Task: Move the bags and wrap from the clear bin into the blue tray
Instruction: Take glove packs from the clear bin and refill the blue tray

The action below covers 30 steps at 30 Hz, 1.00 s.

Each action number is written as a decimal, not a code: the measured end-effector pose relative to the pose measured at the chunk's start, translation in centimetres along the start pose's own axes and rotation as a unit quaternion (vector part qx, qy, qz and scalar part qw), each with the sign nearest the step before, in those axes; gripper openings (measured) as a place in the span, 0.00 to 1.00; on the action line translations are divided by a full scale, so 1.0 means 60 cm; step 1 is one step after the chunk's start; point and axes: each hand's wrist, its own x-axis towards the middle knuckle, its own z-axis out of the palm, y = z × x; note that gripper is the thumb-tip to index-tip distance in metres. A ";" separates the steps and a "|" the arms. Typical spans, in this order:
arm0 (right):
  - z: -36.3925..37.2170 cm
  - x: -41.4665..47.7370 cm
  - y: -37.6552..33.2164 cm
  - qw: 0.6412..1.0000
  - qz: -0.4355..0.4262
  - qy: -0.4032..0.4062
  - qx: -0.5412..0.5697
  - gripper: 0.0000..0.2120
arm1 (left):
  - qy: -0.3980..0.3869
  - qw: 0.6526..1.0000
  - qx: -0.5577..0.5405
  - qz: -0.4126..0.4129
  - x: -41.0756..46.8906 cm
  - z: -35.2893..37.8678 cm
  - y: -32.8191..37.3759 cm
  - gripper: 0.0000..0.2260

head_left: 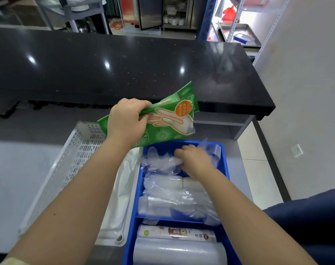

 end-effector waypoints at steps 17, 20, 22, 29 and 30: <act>-0.044 -0.171 0.039 0.991 0.078 0.103 -0.032 0.14 | -0.182 0.980 -0.079 0.025 -0.032 0.122 0.107 0.12; -0.038 -0.171 0.037 0.991 0.082 0.102 -0.027 0.13 | -0.207 0.975 -0.082 0.014 -0.044 0.139 0.092 0.12; -0.037 -0.166 0.032 0.992 0.082 0.093 -0.032 0.13 | -0.206 0.975 -0.081 0.008 -0.039 0.138 0.079 0.12; -0.037 -0.140 0.019 0.992 0.076 0.099 -0.024 0.12 | -0.250 0.967 -0.022 0.051 -0.024 0.141 0.055 0.15; -0.037 -0.137 0.018 0.992 0.074 0.102 -0.025 0.12 | -0.262 0.963 0.001 0.062 -0.026 0.146 0.058 0.17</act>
